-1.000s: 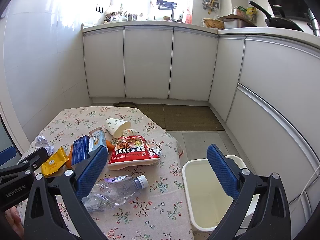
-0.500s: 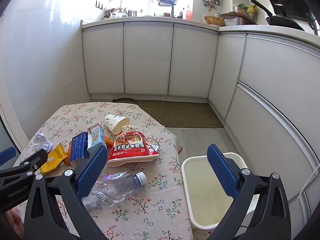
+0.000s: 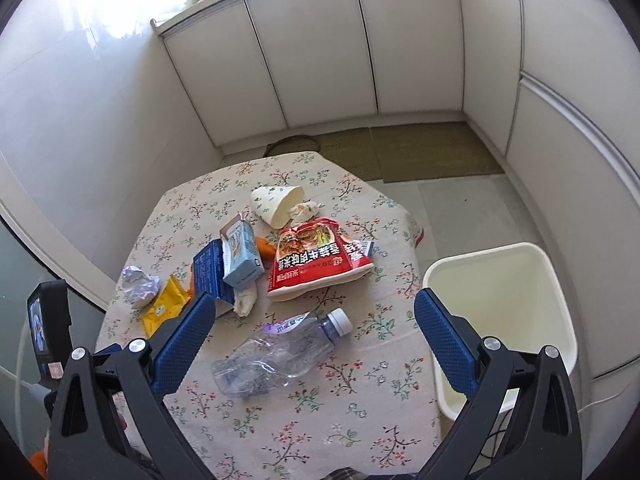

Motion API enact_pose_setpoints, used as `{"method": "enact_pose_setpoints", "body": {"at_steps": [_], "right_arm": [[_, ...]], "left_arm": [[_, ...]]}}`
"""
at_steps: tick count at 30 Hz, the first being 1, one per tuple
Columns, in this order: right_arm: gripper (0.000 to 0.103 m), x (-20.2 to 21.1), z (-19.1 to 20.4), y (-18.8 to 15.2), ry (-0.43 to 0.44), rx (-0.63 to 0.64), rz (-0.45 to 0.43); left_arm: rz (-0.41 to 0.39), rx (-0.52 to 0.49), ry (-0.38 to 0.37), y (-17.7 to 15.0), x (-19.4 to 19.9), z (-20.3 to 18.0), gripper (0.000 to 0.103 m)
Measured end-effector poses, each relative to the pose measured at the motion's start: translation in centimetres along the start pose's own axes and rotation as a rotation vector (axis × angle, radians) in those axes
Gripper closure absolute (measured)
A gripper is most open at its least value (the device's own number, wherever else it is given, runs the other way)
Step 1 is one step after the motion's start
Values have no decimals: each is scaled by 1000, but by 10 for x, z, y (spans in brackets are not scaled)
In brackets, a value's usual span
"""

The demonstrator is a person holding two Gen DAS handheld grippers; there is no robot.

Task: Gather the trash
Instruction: 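Grasp the crumpled foil with the left gripper and lift it, then grasp the yellow snack packet with the right gripper while the left gripper holds the foil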

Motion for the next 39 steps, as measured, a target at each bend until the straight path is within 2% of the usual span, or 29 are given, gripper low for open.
{"method": "enact_pose_setpoints", "body": {"at_steps": [3, 5, 6, 7, 8, 9, 10, 13, 16, 19, 21, 23, 24, 27, 30, 35, 37, 39], "right_arm": [[7, -14, -9, 4, 81, -55, 28], [7, -31, -22, -1, 133, -128, 69], [7, -38, -29, -3, 155, -170, 102], [7, -49, -36, -6, 185, -219, 147], [6, -57, -40, -7, 206, -254, 184], [7, -64, -43, -8, 228, -282, 211], [7, -69, -44, -8, 238, -291, 223], [7, -75, -39, -5, 191, -240, 215], [7, -88, -39, -6, 169, -226, 238], [7, -104, -37, -7, 156, -225, 262], [7, -112, -33, -6, 159, -210, 271], [7, -117, -26, -7, 181, -208, 287], [7, -119, -23, -8, 197, -210, 300], [7, -128, -7, -14, 280, -214, 359], [7, -136, 21, -22, 365, -170, 402], [7, -158, 82, -44, 473, -140, 512], [7, -169, 106, -53, 483, -145, 533], [7, -180, 119, -60, 457, -167, 534]], "left_arm": [[-129, 77, -25, 40, 26, 31, 7], [-244, 50, -76, 67, 37, 46, 7], [-265, 23, -95, 76, 34, 50, 7], [-228, -4, -99, 84, 19, 55, 7], [-139, -13, -73, 91, -2, 60, 7], [-47, 4, -17, 93, -26, 67, 7], [-13, 33, 16, 93, -42, 75, 7], [42, 103, 60, 99, -79, 89, 7], [25, 124, 43, 109, -95, 91, 7], [75, 159, 47, 115, -115, 92, 9], [115, 207, 14, 117, -129, 96, 17], [159, 236, -33, 114, -141, 99, 42], [172, 240, -48, 113, -144, 99, 41], [137, 221, -84, 114, -134, 94, 43], [67, 202, -151, 119, -105, 87, 43], [-148, 204, -237, 129, -22, 81, 43], [-232, 197, -255, 128, 8, 80, 43], [-293, 184, -266, 127, 30, 80, 43]]}}
Point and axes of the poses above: each gripper's, at about its wrist camera, not at the fingertips, and x roughly against the way its jaws point, z to its left, y to its top, the point moved 1 cm from there along -x, roughly the way its jaws point, and after that the axes turned 6 degrees about y, right-handed, at the moved point
